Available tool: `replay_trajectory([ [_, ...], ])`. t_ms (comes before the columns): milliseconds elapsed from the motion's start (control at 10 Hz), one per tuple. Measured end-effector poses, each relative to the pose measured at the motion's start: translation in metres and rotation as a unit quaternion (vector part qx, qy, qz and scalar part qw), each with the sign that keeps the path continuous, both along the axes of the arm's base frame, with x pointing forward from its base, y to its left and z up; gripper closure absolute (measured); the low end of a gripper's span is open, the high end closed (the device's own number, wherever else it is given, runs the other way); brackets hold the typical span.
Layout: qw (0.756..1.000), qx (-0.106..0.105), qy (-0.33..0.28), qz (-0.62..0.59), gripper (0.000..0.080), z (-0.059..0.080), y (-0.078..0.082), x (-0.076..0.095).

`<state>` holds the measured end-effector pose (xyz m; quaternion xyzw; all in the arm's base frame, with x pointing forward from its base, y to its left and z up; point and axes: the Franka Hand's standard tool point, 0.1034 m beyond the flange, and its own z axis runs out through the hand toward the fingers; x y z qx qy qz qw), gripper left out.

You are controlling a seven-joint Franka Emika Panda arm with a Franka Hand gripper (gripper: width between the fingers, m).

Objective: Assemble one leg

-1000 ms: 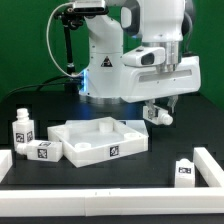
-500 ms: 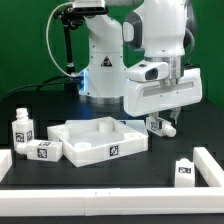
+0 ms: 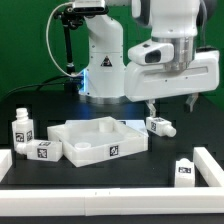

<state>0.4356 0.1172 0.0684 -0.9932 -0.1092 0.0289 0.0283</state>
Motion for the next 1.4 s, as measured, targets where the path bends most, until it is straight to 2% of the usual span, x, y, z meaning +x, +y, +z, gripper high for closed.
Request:
replay_trajectory([
  [300, 0.997, 0.005, 0.002, -0.082, 0.0151, 0.010, -0.002, 0.058],
  [400, 0.997, 0.004, 0.003, -0.078, 0.0151, 0.008, -0.001, 0.054],
  [700, 0.997, 0.004, 0.003, -0.078, 0.0150, 0.008, -0.001, 0.053],
  [800, 0.995, 0.003, 0.004, -0.103, 0.0150, 0.009, -0.002, 0.056],
  [900, 0.990, 0.001, 0.001, -0.142, 0.0150, 0.012, -0.003, 0.066],
  [1200, 0.969, 0.022, 0.033, -0.244, 0.0150, 0.013, -0.001, 0.123],
  [1300, 0.962, 0.033, 0.055, -0.266, 0.0150, 0.015, -0.008, 0.143],
  [1400, 0.963, 0.035, 0.039, -0.265, 0.0150, 0.015, -0.008, 0.148],
])
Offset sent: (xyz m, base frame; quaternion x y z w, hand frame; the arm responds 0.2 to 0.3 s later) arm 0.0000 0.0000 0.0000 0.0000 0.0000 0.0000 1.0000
